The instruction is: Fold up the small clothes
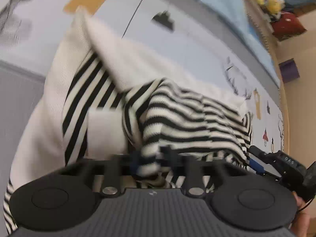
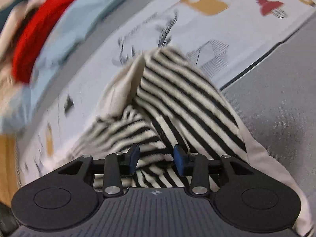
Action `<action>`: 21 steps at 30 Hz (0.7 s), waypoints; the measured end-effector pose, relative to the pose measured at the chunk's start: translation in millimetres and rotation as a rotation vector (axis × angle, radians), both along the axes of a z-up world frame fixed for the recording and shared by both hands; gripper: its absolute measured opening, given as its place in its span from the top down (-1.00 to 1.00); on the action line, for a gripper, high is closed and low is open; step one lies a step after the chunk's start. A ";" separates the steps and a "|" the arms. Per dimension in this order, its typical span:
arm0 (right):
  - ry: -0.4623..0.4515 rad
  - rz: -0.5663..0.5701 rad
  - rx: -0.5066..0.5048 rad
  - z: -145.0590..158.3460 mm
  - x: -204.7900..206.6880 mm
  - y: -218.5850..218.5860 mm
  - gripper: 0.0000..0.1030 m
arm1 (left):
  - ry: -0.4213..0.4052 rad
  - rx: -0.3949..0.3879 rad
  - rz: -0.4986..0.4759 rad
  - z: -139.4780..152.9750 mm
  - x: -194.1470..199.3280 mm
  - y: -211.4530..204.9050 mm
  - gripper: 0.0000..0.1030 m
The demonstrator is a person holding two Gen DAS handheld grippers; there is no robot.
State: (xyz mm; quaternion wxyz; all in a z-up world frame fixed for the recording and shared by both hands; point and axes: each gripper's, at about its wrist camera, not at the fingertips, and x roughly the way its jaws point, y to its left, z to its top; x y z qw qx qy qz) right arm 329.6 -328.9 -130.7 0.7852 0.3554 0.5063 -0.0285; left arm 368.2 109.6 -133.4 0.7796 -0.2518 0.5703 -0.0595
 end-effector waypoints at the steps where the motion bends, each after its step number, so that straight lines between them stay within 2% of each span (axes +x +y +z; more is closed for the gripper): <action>1: -0.021 -0.022 0.023 1.8 -0.8 -3.3 0.19 | -0.069 0.005 0.000 10.1 -1.4 -0.8 0.89; 3: -0.070 -0.038 0.033 7.6 -1.9 -5.3 0.19 | -0.203 -0.012 -0.015 35.1 -5.7 -0.6 0.89; 5: -0.113 -0.037 0.009 15.0 -4.0 -5.1 0.19 | -0.250 0.009 -0.019 49.4 -10.3 0.5 0.89; 6: -0.130 -0.037 0.000 18.3 -5.1 -4.9 0.19 | -0.229 0.034 -0.021 47.8 -10.8 0.1 0.88; 8: -0.146 -0.028 -0.022 24.2 -8.5 -2.8 0.19 | -0.108 0.089 -0.054 29.6 -7.8 -3.2 0.83; 10: -0.154 -0.037 -0.098 31.7 -12.4 1.5 0.19 | -0.008 0.111 -0.074 9.8 -6.4 -3.9 0.81; 12: -0.172 -0.051 -0.156 39.1 -18.8 6.2 0.19 | 0.008 0.096 -0.044 5.9 -6.5 1.4 0.60; 14: -0.187 -0.024 -0.136 43.7 -24.1 13.9 0.19 | -0.010 0.078 -0.020 10.8 -6.4 6.2 0.46; 17: -0.161 0.076 -0.040 35.0 -22.1 32.0 0.18 | -0.013 0.073 -0.009 12.0 -7.3 6.4 0.45; 19: -0.105 0.152 0.032 19.1 -16.6 44.9 0.10 | -0.002 0.075 -0.017 9.6 -7.5 3.5 0.45; 21: -0.040 0.173 0.084 -0.6 -10.5 52.6 0.09 | 0.000 0.072 -0.020 9.0 -5.3 2.4 0.45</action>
